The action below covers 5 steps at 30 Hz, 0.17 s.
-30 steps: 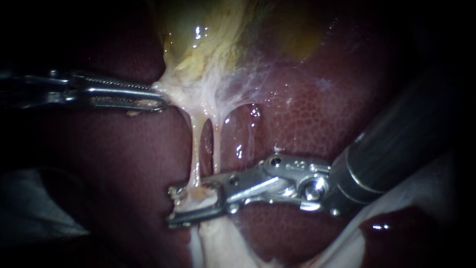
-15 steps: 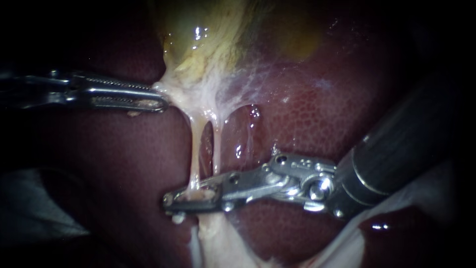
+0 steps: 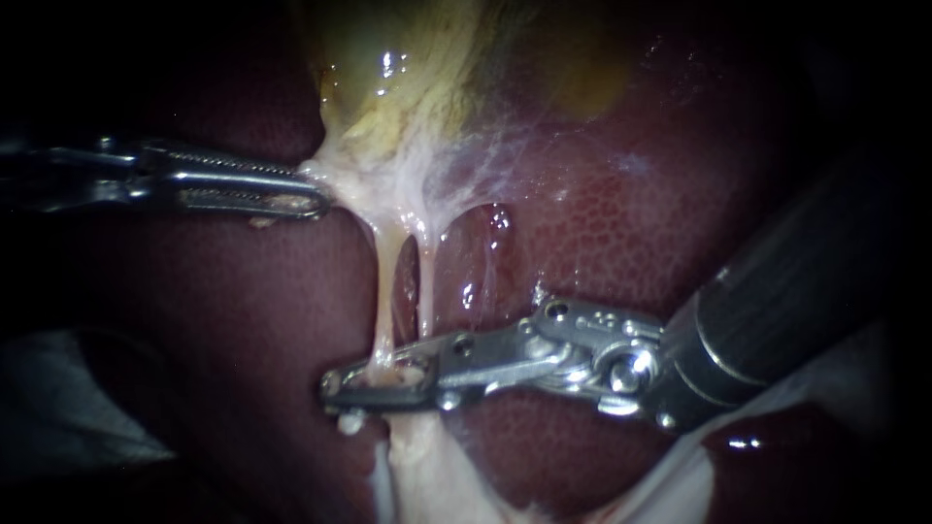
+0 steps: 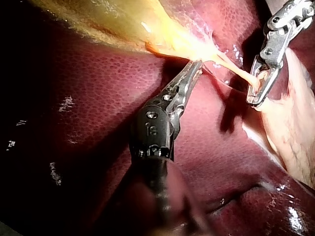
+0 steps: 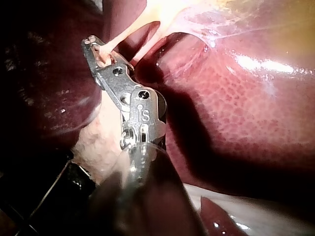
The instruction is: Clipping second clip left tube
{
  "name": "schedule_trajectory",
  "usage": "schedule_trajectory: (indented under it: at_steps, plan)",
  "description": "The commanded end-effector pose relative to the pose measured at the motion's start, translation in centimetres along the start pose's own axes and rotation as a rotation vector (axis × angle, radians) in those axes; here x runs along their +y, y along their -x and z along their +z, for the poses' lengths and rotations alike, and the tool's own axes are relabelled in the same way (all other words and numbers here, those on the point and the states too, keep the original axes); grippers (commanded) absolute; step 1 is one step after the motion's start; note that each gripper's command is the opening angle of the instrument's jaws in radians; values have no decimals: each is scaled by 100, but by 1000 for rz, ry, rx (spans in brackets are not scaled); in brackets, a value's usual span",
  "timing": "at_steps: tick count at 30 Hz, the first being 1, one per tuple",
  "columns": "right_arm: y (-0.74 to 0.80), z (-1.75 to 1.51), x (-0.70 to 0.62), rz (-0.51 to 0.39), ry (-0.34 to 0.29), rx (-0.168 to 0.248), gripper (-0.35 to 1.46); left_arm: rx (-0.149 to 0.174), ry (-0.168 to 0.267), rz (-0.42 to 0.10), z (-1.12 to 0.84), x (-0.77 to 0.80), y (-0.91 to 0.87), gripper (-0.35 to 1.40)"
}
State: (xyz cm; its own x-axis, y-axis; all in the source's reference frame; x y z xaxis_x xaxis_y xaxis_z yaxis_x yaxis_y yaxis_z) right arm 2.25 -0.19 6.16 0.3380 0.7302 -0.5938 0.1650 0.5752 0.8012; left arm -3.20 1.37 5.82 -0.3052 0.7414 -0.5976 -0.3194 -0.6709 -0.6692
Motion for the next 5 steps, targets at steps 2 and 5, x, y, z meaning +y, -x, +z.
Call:
schedule_trajectory:
  at_steps: [2,5]
  plan:
    - [1,0,1,0,0,0,-35,0,0,0,0,0,0,-35]
    - [2,0,1,0,4,-2,-35,0,0,0,0,0,0,-35]
